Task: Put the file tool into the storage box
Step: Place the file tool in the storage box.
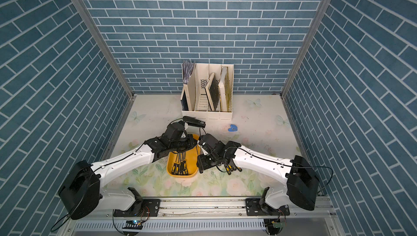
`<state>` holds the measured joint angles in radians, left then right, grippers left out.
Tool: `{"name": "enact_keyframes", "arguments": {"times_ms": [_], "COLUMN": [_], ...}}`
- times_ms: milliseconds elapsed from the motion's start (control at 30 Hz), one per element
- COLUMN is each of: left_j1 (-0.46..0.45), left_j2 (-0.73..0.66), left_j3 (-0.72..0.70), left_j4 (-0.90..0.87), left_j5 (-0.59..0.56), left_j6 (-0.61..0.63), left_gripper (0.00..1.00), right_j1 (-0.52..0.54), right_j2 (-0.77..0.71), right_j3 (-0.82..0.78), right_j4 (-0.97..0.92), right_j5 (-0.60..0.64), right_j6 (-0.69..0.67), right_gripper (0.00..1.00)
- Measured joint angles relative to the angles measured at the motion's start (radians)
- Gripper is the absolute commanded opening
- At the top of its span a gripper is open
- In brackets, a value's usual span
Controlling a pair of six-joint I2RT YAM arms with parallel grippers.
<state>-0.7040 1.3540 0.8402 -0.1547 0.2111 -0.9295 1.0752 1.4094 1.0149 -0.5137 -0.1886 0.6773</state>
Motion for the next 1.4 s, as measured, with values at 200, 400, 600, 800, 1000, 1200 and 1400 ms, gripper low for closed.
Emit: {"name": "enact_keyframes", "arguments": {"times_ms": [200, 400, 600, 800, 1000, 1200, 1400], "left_j1": [0.140, 0.312, 0.316, 0.315, 0.309, 0.298, 0.286], "left_j2": [-0.039, -0.029, 0.084, 0.141, 0.179, 0.218, 0.228], "left_j3": [0.089, 0.200, 0.178, 0.122, 0.093, 0.072, 0.058], "left_j4": [-0.135, -0.266, -0.298, -0.293, -0.254, -0.212, -0.191], "left_j5": [0.024, -0.001, -0.035, -0.061, -0.075, -0.076, -0.072], "left_j6": [0.122, 0.312, 0.412, 0.443, 0.449, 0.445, 0.433], "left_gripper": [0.00, 0.00, 0.00, 0.00, 0.00, 0.18, 0.31], "right_j1": [-0.032, -0.099, -0.140, -0.152, -0.154, -0.161, -0.173], "right_j2": [-0.045, -0.133, -0.148, -0.148, -0.147, -0.142, -0.137], "right_j3": [0.007, -0.025, -0.097, -0.132, -0.153, -0.196, -0.236], "right_j4": [-0.007, -0.010, -0.024, -0.035, -0.030, -0.025, -0.024], "right_j5": [-0.007, -0.011, -0.015, -0.018, -0.018, -0.018, -0.018], "right_j6": [-0.023, -0.028, -0.030, -0.031, -0.031, -0.032, -0.035], "right_gripper": [0.79, 0.80, 0.80, 0.80, 0.80, 0.80, 0.80]}}
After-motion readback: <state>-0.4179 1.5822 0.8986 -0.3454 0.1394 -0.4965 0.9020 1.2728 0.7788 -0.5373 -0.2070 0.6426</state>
